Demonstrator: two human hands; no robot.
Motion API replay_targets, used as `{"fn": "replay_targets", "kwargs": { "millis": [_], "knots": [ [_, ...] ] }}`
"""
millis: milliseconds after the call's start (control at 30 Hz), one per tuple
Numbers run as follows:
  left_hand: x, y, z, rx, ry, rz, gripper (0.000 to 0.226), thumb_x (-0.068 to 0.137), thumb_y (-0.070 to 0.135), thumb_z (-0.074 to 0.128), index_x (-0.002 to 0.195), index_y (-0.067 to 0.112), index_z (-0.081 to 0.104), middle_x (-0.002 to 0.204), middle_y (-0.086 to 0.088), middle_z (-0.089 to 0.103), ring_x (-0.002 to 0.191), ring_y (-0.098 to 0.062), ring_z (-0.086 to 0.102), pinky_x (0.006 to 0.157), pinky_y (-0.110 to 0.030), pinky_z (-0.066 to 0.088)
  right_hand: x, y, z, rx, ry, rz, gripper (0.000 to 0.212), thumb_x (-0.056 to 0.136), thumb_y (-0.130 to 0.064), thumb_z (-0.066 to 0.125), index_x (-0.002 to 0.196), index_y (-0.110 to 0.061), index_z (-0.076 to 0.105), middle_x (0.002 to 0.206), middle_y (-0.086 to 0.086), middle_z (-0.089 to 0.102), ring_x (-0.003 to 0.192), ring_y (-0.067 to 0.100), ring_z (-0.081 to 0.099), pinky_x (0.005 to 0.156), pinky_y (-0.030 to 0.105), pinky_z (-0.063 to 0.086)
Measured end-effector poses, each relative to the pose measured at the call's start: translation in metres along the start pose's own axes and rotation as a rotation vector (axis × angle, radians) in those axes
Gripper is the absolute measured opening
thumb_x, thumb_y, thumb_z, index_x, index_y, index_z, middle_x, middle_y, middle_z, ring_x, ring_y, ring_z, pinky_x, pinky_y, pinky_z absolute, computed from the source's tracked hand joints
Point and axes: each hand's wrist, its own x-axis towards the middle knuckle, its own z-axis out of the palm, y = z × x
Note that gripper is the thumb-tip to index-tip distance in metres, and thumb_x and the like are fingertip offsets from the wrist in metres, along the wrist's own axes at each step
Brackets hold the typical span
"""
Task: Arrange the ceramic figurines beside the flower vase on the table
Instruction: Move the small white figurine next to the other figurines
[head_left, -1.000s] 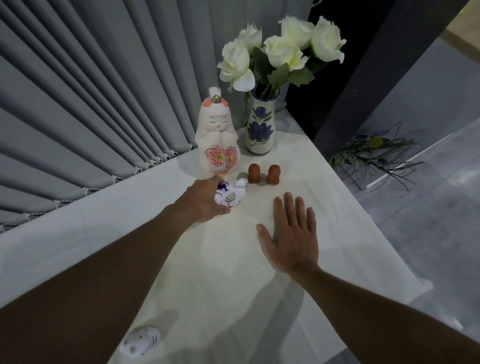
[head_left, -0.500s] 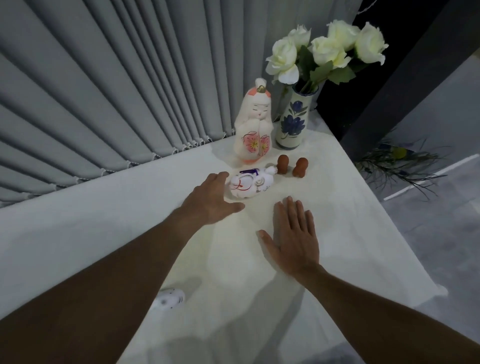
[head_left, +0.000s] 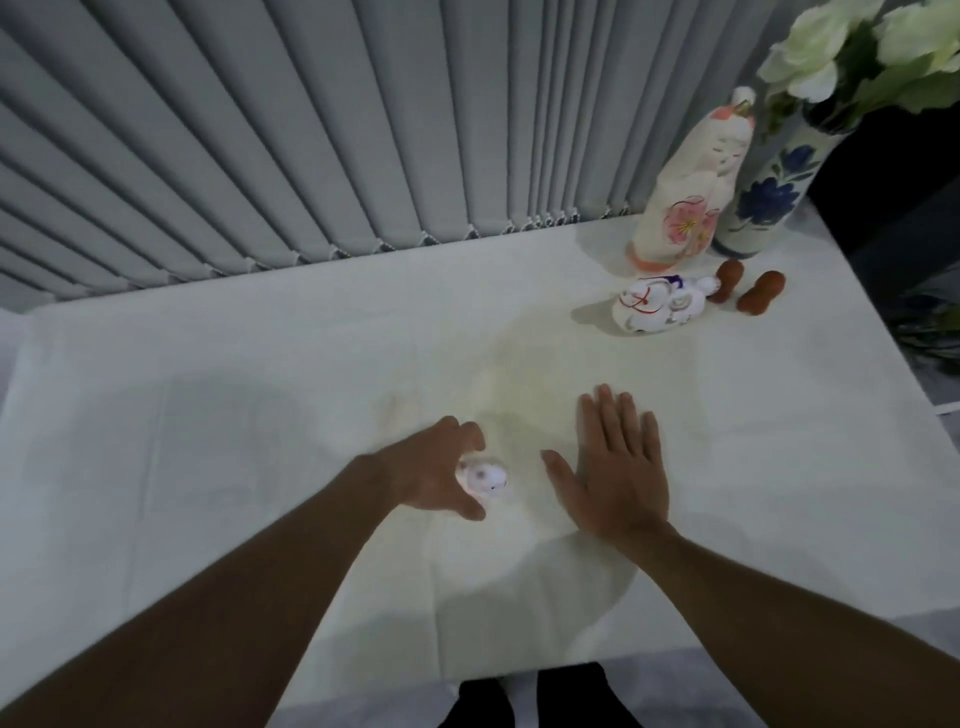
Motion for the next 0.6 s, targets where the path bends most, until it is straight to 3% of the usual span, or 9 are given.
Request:
{"fn": "replay_targets", "kwargs": {
  "millis": [200, 367, 500, 600],
  "knots": [
    [-0.001, -0.029, 0.029, -0.003, 0.207, 0.171, 0.035, 0.082, 0.035, 0.071, 0.11, 0.021, 0.057, 0.102, 0.002, 0.058, 0.093, -0.023, 0.057, 0.085, -0.044, 0.048, -0.001, -0.001, 0.005, -0.009, 0.032, 0.008, 0.085, 0.097, -0.069, 0.031, 0.163, -0.017, 0.015, 0.173, 0.006, 0.007, 0.16, 0.029, 0.002, 0.128, 0.052, 0.005],
    [0.004, -0.025, 0.026, 0.018, 0.272, 0.204, 0.028, 0.085, 0.029, 0.07, 0.108, 0.019, 0.058, 0.098, 0.001, 0.06, 0.09, -0.024, 0.059, 0.081, -0.039, 0.047, 0.0, 0.0, 0.004, -0.001, 0.026, 0.012, 0.085, 0.097, -0.07, 0.03, 0.163, -0.018, 0.015, 0.173, 0.004, 0.007, 0.16, 0.027, 0.001, 0.129, 0.051, 0.005],
    [0.017, -0.015, 0.011, 0.009, 0.345, 0.162, 0.025, 0.085, 0.028, 0.068, 0.108, 0.021, 0.061, 0.1, 0.001, 0.064, 0.092, -0.021, 0.061, 0.08, -0.036, 0.047, 0.001, 0.003, 0.003, 0.064, 0.11, 0.011, 0.082, 0.094, -0.067, 0.042, 0.157, -0.015, 0.035, 0.169, 0.008, 0.026, 0.157, 0.03, 0.02, 0.127, 0.05, 0.017],
    [0.034, 0.0, -0.006, -0.006, 0.397, 0.134, 0.021, 0.083, 0.026, 0.068, 0.104, 0.021, 0.064, 0.098, 0.001, 0.066, 0.09, -0.022, 0.063, 0.078, -0.037, 0.05, 0.009, 0.018, -0.001, 0.117, 0.15, 0.059, 0.081, 0.094, -0.063, 0.046, 0.155, -0.011, 0.038, 0.167, 0.009, 0.03, 0.156, 0.028, 0.022, 0.124, 0.046, 0.021]
  ]
}}
